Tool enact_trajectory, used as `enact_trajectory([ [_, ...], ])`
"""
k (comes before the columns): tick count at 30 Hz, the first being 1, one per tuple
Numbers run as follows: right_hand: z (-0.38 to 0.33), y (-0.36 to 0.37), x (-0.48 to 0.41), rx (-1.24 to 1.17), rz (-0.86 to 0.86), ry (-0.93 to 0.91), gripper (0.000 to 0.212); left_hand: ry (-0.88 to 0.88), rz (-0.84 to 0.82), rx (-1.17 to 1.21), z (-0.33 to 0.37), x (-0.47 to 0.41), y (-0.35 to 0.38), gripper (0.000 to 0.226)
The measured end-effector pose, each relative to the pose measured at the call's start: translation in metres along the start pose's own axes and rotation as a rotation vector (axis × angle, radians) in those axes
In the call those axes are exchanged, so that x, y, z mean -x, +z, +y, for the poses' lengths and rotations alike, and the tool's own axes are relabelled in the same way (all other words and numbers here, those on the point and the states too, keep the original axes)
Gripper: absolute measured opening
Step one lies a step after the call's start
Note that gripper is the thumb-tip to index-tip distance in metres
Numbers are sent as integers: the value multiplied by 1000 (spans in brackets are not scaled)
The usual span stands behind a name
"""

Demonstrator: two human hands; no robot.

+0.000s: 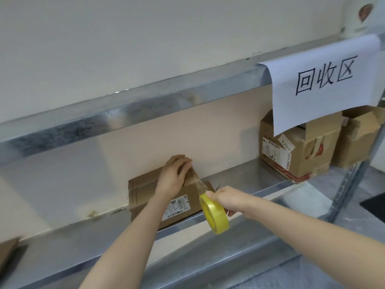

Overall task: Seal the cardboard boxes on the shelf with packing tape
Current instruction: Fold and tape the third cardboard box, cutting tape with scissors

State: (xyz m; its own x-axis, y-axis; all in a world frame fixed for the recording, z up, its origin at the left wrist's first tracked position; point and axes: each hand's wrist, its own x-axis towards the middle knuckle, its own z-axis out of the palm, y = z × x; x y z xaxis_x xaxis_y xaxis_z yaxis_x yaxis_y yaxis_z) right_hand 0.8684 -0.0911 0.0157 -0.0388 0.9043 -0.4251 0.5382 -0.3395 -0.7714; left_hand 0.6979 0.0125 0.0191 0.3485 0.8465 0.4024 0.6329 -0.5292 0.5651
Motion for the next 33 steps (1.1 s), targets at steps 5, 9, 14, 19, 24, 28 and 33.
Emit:
enact_trajectory([
  [5,2,-8,-4,-42,-62,-10,41,-61,297,-167,11,29,-12,27],
  [9,1,-20,-2,-99,-89,3,35,-414,387,-406,11,57,-19,49],
  [14,-2,-37,-13,23,-26,-126,29,-906,451,-107,16,76,-28,71],
  [19,-26,-35,-24,23,-110,-207,46,-968,401,129,6,76,-39,86],
  [24,-34,-17,-32,39,-193,-274,46,-951,437,113,0,76,-51,74],
  [28,-50,2,-30,-15,-234,-292,28,-951,486,92,-12,87,-72,69],
  [33,-81,41,-28,10,-350,-389,67,-986,566,51,-32,115,-114,63],
])
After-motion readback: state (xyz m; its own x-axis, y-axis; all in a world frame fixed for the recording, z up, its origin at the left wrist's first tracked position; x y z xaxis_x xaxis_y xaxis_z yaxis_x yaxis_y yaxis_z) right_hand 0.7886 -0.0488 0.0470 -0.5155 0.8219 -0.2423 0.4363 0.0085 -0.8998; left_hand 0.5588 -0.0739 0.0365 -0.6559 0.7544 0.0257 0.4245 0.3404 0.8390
